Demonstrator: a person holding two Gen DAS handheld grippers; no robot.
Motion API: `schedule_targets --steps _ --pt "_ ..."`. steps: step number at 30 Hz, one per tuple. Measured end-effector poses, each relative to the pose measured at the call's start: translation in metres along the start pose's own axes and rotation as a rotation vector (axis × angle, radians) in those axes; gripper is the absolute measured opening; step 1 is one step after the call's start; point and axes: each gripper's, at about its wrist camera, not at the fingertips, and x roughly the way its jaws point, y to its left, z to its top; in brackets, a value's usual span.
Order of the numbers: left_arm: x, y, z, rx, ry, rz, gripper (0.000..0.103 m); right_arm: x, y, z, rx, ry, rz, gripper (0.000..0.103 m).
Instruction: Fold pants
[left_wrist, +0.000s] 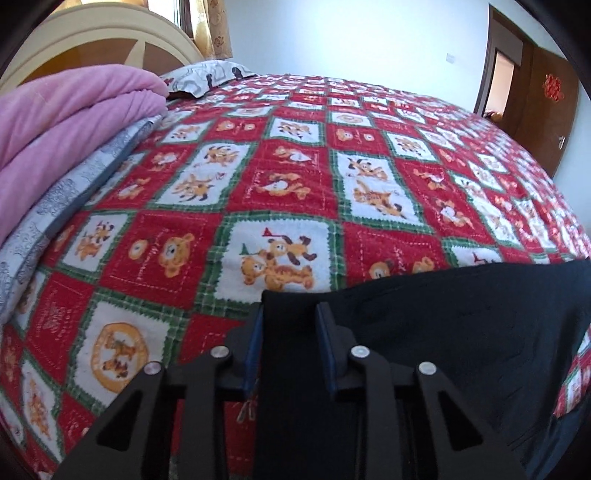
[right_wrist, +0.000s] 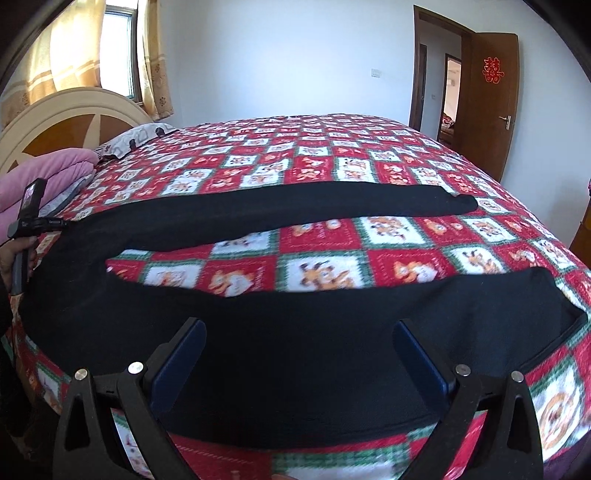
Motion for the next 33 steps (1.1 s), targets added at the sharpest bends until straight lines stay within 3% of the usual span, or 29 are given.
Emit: schedule_targets --steps 5,9,13,19,23,33 --pt "0.003 0.005 0.000 -0.023 -0.004 -0.028 0.017 0.012 -0.041 0.027 0.004 0.005 -0.048 0.080" --pt "0.004 0.008 -0.002 -0.049 -0.034 -0.053 0.012 0.029 -0.099 0.061 0.078 0.015 -0.102 0.080" --pt "0.003 0.001 -0.001 -0.017 -0.045 -0.018 0.011 0.052 -0.165 0.102 0.142 0.024 -0.197 0.079" --pt "0.005 0.002 -0.003 -0.015 -0.063 -0.007 0.010 0.104 -0.247 0.152 0.293 0.075 -0.221 0.079" --pt "0.008 -0.001 -0.004 -0.010 -0.057 0.000 0.011 0.146 -0.270 0.173 0.308 0.115 -0.220 0.073" --pt "0.010 -0.006 -0.005 0.003 -0.061 0.023 0.011 0.243 -0.287 0.190 0.262 0.183 -0.199 0.073"
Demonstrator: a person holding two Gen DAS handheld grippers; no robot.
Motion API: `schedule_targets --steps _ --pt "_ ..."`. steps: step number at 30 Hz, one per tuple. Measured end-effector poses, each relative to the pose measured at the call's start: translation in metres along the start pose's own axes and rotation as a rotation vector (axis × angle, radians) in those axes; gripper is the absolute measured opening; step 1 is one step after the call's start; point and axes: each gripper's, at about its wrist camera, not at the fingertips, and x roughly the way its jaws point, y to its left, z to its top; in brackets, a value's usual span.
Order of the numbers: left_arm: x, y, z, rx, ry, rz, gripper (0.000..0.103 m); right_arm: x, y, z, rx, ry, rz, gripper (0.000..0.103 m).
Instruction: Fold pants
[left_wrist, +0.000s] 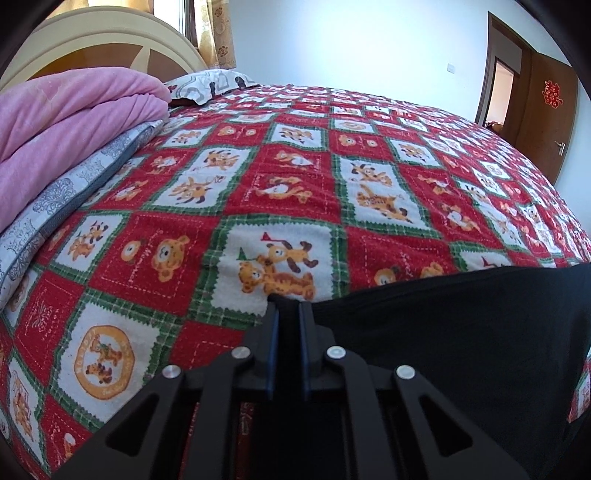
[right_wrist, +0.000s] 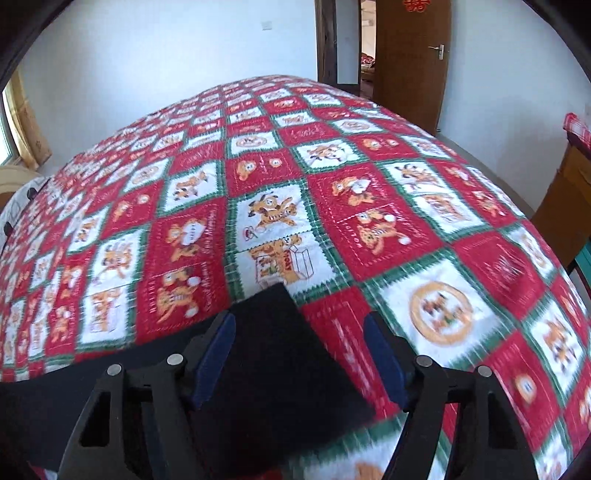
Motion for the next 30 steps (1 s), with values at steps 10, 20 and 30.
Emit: schedule_targets --steps 10,20,30 --pt "0.002 -0.001 0.000 0.010 0.003 0.014 0.011 0.042 0.004 0.008 -0.049 0.068 0.060 0.044" --pt "0.001 -0.001 0.003 0.012 0.001 0.008 0.009 0.020 0.018 0.005 -0.102 0.033 0.052 0.005" --pt "-0.039 0.009 0.007 -0.057 -0.101 -0.079 0.008 -0.055 0.021 -0.001 -0.155 -0.107 0.019 0.005"
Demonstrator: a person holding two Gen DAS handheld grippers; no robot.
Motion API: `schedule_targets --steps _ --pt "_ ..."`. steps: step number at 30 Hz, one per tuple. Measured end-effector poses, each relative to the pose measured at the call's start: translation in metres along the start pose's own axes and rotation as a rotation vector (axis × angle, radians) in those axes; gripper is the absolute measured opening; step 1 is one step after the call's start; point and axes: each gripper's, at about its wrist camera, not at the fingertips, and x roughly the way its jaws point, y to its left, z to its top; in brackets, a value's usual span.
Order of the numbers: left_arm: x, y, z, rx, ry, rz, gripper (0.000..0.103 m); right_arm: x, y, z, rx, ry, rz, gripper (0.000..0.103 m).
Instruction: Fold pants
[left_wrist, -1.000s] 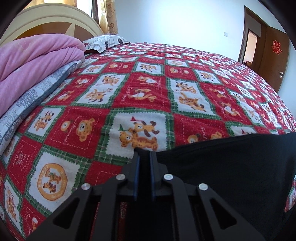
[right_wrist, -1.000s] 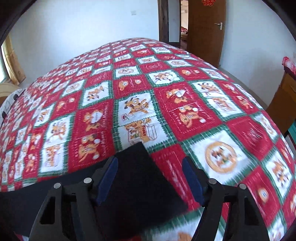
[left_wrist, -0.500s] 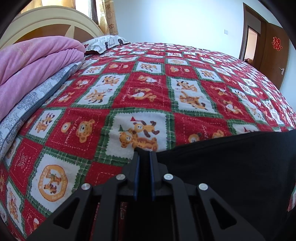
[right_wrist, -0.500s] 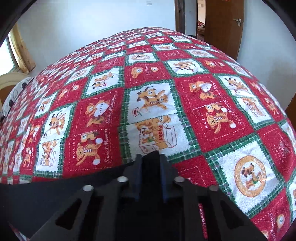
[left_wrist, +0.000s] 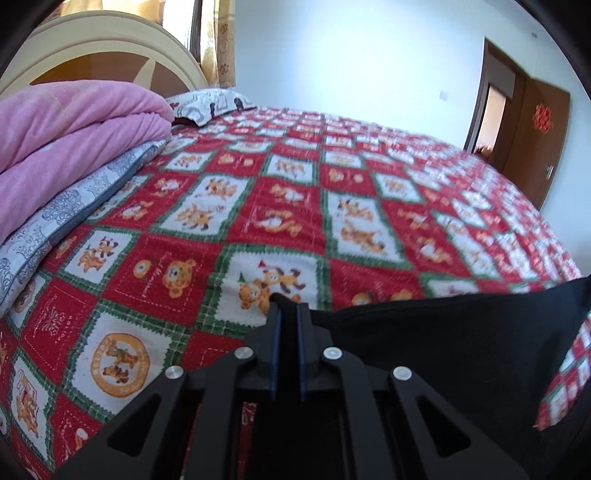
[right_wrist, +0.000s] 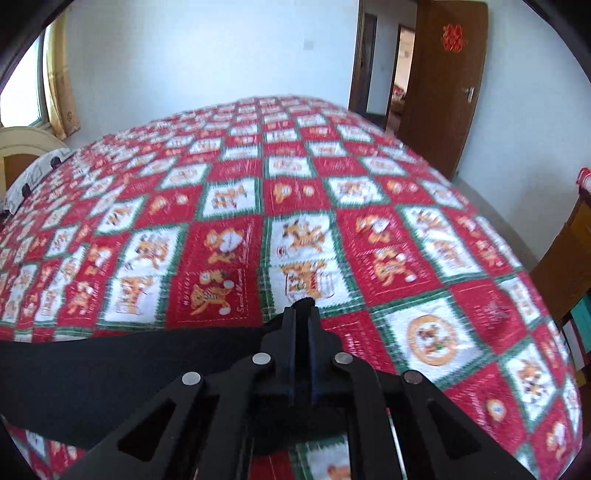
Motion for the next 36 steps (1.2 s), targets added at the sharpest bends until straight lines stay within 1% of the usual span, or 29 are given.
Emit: schedule_targets --steps 4,8,11,14,17,19,23,29,32,35,36 --pt "-0.023 0.002 0.004 -0.015 -0.047 -0.046 0.008 -0.040 -0.008 0.001 0.015 -0.076 0.003 0.005" --pt "-0.047 0.009 -0.001 -0.038 -0.089 -0.099 0.008 -0.079 -0.018 -0.010 0.030 -0.144 0.012 0.005" --pt "-0.062 0.015 -0.009 -0.059 -0.114 -0.142 0.008 -0.104 -0.026 -0.026 0.046 -0.185 0.019 0.005" --pt "-0.080 0.021 -0.022 -0.054 -0.160 -0.188 0.007 -0.129 -0.041 -0.049 0.073 -0.233 0.020 0.005" --pt "-0.095 0.029 -0.034 -0.073 -0.192 -0.236 0.007 -0.147 -0.055 -0.074 0.115 -0.252 0.023 0.005" --pt "-0.106 0.036 -0.046 -0.094 -0.206 -0.273 0.007 -0.158 -0.063 -0.091 0.136 -0.254 0.029 0.005" --pt "-0.121 0.044 -0.070 -0.100 -0.214 -0.304 0.007 -0.175 -0.077 -0.130 0.161 -0.236 0.025 0.005" --pt "-0.120 0.057 -0.115 -0.093 -0.158 -0.325 0.007 -0.187 -0.094 -0.183 0.206 -0.184 0.024 0.005" --pt "-0.119 0.062 -0.132 -0.089 -0.144 -0.327 0.007 -0.185 -0.096 -0.202 0.215 -0.150 0.013 0.005" --pt "-0.121 0.065 -0.145 -0.079 -0.131 -0.327 0.007 -0.183 -0.094 -0.214 0.220 -0.127 -0.008 0.005" --pt "-0.122 0.065 -0.149 -0.074 -0.126 -0.333 0.011 -0.184 -0.095 -0.217 0.224 -0.122 -0.010 0.005"
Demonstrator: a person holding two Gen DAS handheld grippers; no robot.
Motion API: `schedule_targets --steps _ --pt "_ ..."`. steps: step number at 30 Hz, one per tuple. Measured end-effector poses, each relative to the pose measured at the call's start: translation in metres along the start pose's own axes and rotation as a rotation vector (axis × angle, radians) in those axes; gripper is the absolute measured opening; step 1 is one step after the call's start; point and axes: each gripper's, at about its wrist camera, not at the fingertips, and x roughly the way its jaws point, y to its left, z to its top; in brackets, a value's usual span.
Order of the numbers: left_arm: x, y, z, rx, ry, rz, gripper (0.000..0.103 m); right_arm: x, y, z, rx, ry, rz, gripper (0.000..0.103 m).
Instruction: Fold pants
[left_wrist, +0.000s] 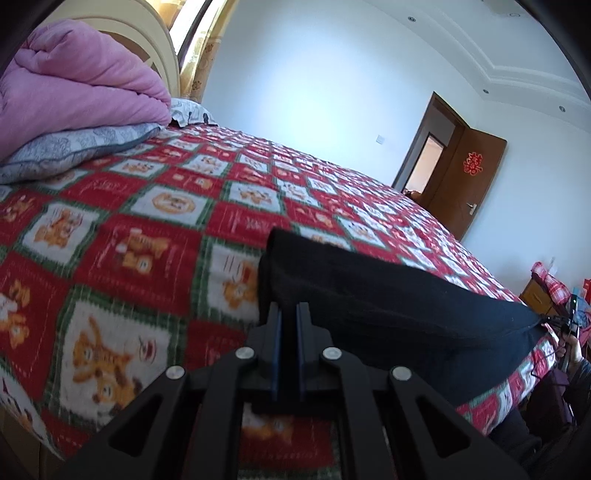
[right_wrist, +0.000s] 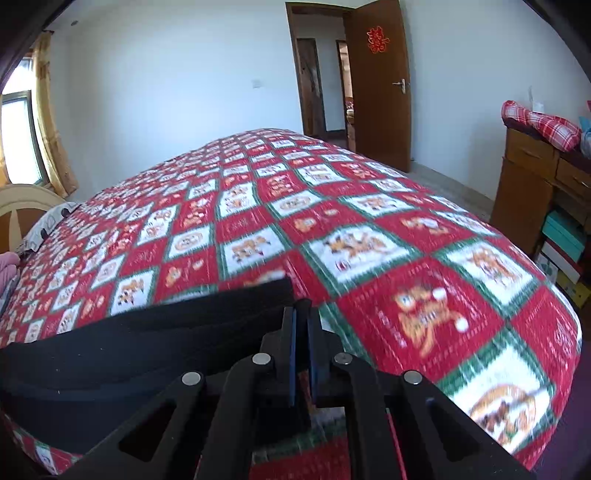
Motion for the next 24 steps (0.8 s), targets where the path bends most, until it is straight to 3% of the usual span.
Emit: schedule_targets --steps 4,8,11,14,16,17,19,24 --pt "-0.011 0.006 -0.003 0.016 0.005 0.037 0.014 -0.004 -0.001 -0.005 -0.010 0.017 0.005 0.007" --pt "-0.032 0.023 -0.005 0.009 -0.008 0.095 0.015 -0.018 -0.009 -0.007 0.028 0.010 -0.019 0.028" --pt "-0.046 0.032 -0.004 -0.022 -0.031 0.113 0.020 -0.036 -0.012 -0.010 0.029 -0.016 -0.086 0.029" --pt "-0.050 0.030 0.001 -0.055 -0.054 0.085 0.031 -0.052 -0.006 -0.012 0.018 -0.044 -0.133 0.030" --pt "-0.044 0.018 0.004 -0.059 -0.058 0.044 0.040 -0.065 0.006 -0.012 0.026 -0.062 -0.096 0.034" --pt "-0.039 0.011 0.005 -0.053 -0.051 0.025 0.041 -0.069 0.015 -0.013 0.026 -0.063 -0.065 0.045" --pt "-0.026 -0.004 0.008 -0.036 -0.027 -0.002 0.041 -0.075 0.036 -0.015 0.012 -0.051 0.008 0.054" --pt "0.012 -0.019 0.014 -0.024 0.050 0.003 0.041 -0.078 0.121 -0.035 -0.148 0.004 0.184 0.054"
